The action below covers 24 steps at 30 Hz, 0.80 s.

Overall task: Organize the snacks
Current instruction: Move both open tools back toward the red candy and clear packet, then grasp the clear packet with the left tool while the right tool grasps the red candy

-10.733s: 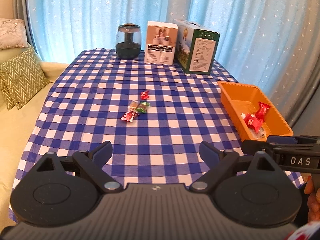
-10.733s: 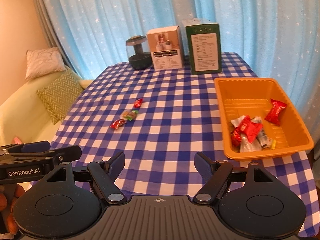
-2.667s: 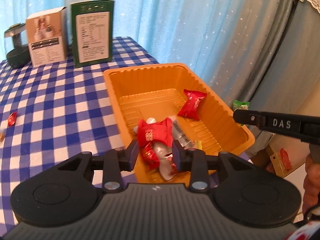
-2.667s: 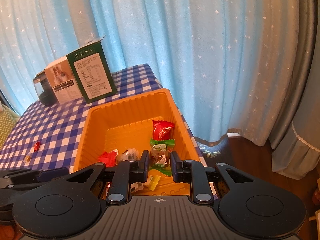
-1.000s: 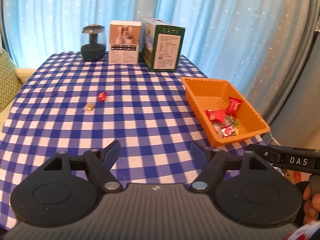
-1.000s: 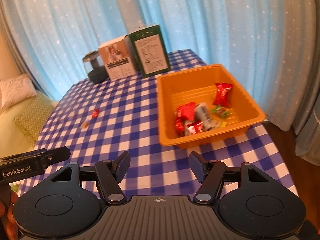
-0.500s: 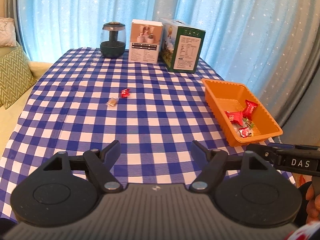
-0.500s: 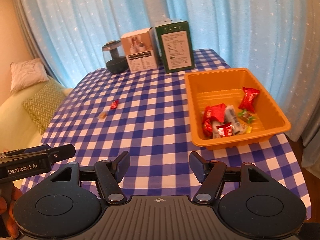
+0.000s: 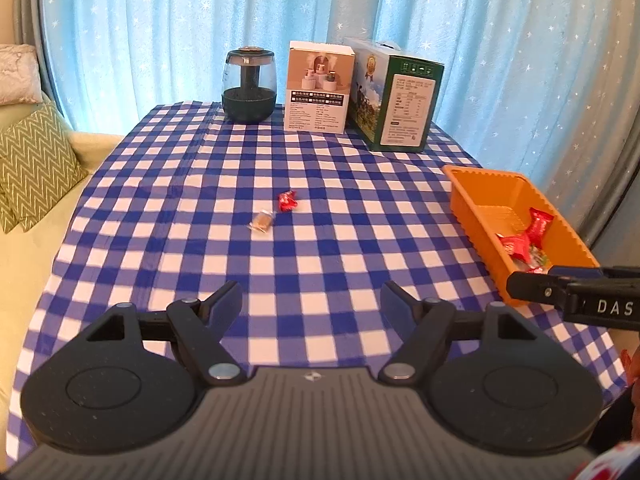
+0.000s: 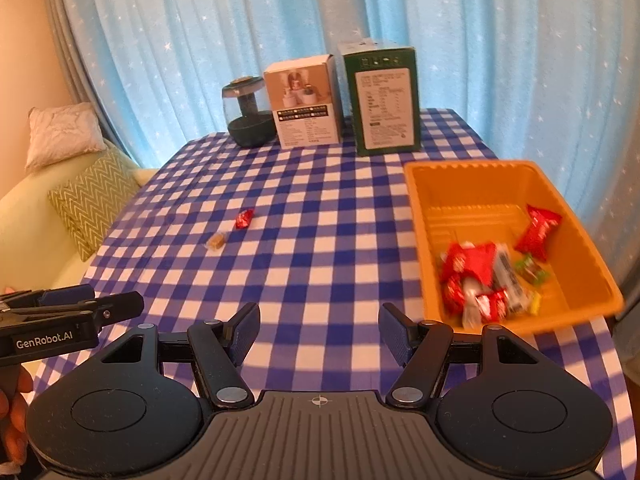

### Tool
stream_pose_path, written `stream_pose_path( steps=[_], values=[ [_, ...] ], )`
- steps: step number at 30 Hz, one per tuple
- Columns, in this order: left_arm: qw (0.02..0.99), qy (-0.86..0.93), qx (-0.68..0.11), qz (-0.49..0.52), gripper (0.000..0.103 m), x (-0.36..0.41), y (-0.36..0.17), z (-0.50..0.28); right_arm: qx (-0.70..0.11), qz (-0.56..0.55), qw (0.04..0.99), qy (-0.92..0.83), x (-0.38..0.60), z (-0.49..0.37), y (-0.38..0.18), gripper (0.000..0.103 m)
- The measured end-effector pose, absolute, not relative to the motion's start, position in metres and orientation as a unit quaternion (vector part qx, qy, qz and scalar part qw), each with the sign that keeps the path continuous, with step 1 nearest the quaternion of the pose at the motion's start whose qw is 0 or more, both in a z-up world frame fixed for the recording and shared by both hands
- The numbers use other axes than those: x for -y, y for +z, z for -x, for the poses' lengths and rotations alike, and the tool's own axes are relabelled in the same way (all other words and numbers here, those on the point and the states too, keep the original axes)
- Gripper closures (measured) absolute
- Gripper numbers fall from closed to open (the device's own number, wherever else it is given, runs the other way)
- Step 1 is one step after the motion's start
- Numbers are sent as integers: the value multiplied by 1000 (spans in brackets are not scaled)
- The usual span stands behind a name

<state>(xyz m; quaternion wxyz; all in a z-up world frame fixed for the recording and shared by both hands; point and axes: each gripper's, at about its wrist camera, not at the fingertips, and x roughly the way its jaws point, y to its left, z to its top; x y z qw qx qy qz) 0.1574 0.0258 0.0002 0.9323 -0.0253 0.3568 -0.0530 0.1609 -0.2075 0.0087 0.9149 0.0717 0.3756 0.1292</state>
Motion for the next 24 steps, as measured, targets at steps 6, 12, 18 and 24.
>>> stream_pose_path(
  steps=[6,12,18,24],
  values=[
    [933,-56,-356,15,30,-45,-11,-199,-374,-56,914,144,184,-200,0,37],
    [931,-67,-358,-1,40,-61,-34,-245,-378,-45,913,146,161,-241,-21,38],
    [929,-80,-362,-12,49,-75,-66,-285,-381,-39,912,149,145,-276,-50,38],
    [920,-100,-378,-24,56,-75,-93,-317,-383,-35,910,154,135,-307,-76,38]
  ],
)
